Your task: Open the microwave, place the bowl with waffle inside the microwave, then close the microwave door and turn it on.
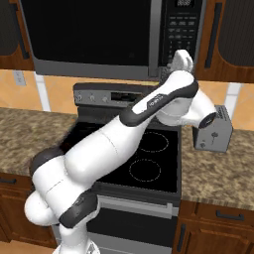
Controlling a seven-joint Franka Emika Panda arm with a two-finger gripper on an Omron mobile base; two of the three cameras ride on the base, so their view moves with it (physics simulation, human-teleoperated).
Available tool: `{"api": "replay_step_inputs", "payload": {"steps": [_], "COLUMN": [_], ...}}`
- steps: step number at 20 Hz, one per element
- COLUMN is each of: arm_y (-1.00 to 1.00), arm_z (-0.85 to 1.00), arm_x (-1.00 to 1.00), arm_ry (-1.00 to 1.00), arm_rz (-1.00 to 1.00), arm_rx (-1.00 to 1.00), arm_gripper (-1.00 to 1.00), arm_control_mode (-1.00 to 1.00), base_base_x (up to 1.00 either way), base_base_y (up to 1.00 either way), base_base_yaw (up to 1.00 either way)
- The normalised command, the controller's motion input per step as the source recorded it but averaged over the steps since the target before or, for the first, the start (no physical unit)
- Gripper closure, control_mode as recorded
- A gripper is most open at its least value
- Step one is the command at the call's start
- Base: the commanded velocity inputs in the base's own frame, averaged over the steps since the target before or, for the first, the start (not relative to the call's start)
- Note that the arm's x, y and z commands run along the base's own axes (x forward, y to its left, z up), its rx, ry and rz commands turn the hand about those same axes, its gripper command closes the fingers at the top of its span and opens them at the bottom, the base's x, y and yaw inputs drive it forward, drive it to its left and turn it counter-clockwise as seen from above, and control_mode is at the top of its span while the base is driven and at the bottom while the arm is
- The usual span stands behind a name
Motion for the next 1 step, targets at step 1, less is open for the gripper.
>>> {"api": "replay_step_inputs", "payload": {"steps": [1], "arm_y": [0.26], "arm_z": [-0.36], "arm_x": [-1.0], "arm_ry": [-0.02], "arm_rz": [0.07], "arm_rx": [0.0], "arm_gripper": [1.0], "arm_control_mode": [-1.0], "base_base_x": [0.0], "base_base_y": [0.0], "base_base_yaw": [0.0]}}
